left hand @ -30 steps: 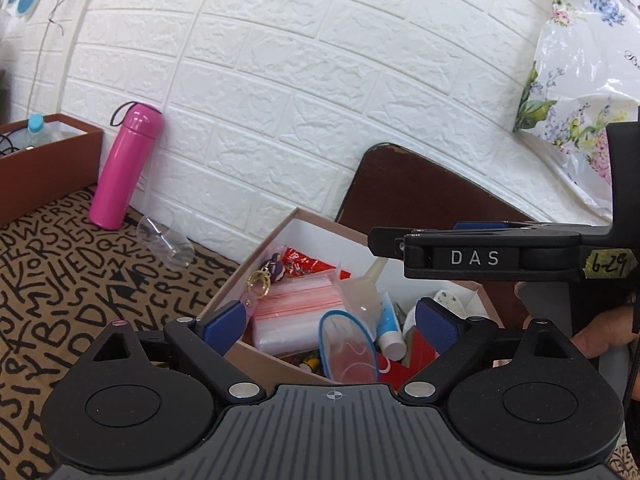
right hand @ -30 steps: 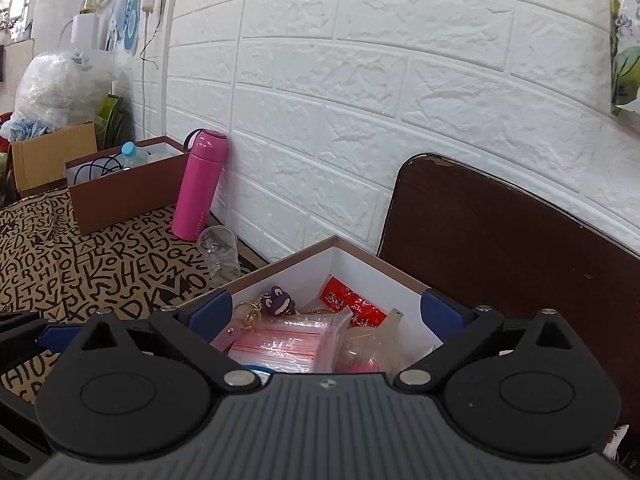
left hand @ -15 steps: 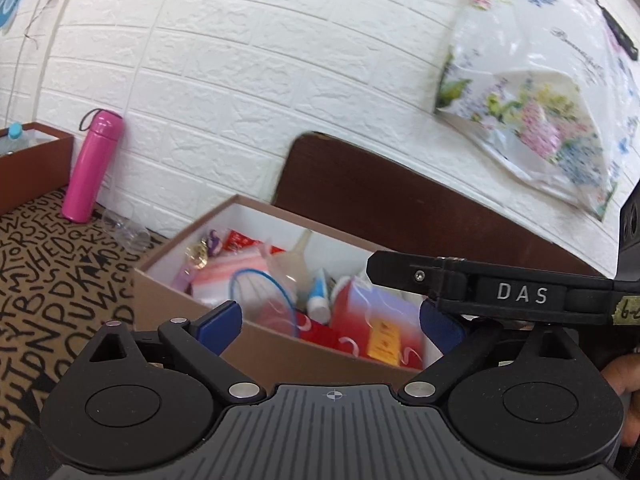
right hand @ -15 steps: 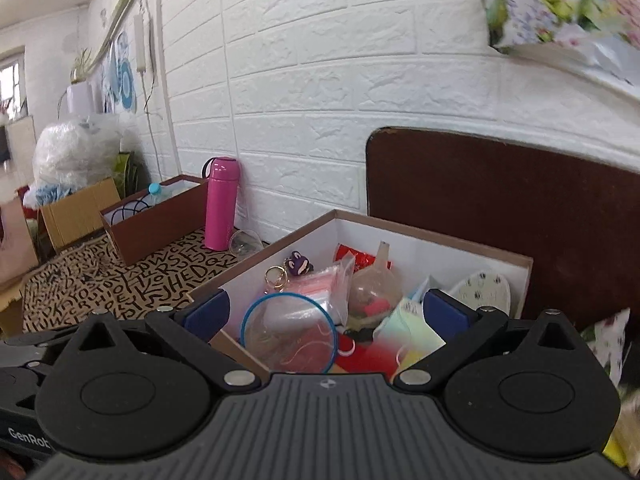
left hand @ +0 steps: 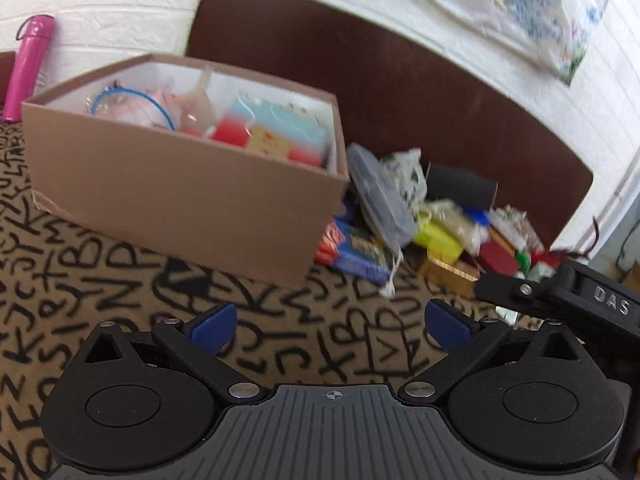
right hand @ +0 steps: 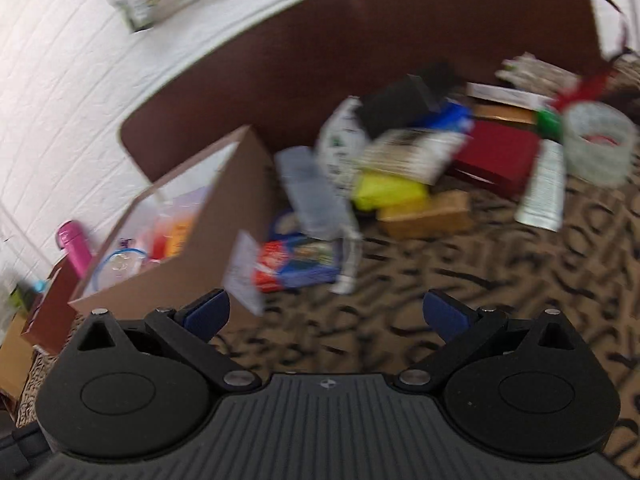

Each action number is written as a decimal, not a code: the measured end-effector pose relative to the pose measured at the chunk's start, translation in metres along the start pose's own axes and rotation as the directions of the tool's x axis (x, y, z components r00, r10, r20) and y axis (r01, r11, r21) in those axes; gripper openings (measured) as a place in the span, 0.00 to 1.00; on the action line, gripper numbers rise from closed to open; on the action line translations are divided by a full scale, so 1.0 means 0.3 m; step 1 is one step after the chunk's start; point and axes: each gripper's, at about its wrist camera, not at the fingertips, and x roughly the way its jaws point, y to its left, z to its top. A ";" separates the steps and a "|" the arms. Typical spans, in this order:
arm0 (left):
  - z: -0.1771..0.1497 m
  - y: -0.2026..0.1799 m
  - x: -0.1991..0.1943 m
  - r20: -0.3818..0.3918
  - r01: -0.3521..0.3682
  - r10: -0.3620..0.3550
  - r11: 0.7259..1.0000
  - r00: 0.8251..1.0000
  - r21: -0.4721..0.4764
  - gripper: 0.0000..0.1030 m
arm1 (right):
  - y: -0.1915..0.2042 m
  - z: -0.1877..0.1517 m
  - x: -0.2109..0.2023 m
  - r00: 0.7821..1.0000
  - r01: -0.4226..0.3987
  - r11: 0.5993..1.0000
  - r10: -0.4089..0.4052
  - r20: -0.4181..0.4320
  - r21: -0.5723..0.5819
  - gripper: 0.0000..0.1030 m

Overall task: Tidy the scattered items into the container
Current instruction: 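Move both tools back over the remaining scattered items, then grasp the gold box with the left tool while the right tool grasps the white tube, then lift the gold box with the left tool while the right tool lifts the white tube, then carry the gold box with the left tool while the right tool carries the white tube over the cardboard box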

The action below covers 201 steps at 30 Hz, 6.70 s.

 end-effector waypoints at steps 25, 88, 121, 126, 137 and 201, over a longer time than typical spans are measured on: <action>0.021 -0.240 0.309 -0.077 0.138 -0.127 0.978 0.989 0.155 0.99 | -0.311 0.017 0.098 0.973 0.230 0.952 -0.222 0.061 -0.204 0.94; 0.035 -0.394 0.488 -0.165 0.211 -0.175 0.949 0.971 0.236 0.68 | -0.383 0.084 0.093 0.958 0.285 0.937 -0.272 0.092 -0.202 0.43; -0.083 -0.310 0.380 -0.261 0.210 -0.121 0.914 0.958 0.347 0.23 | -0.246 -0.033 0.087 0.981 0.123 0.935 -0.165 -0.099 -0.333 0.34; -0.092 -0.292 0.372 -0.254 0.218 -0.137 0.920 0.957 0.326 0.22 | -0.227 -0.043 0.091 0.979 0.143 0.920 -0.185 -0.082 -0.364 0.33; -0.058 -0.193 0.191 -0.162 0.220 -0.185 0.947 0.969 0.233 0.22 | -0.028 -0.053 -0.005 0.994 -0.043 0.931 0.003 -0.110 -0.362 0.33; 0.442 0.256 -0.109 0.185 -0.005 -0.003 0.999 0.983 0.042 0.28 | 0.638 0.249 0.063 0.952 -0.295 0.809 0.296 -0.082 -0.508 0.32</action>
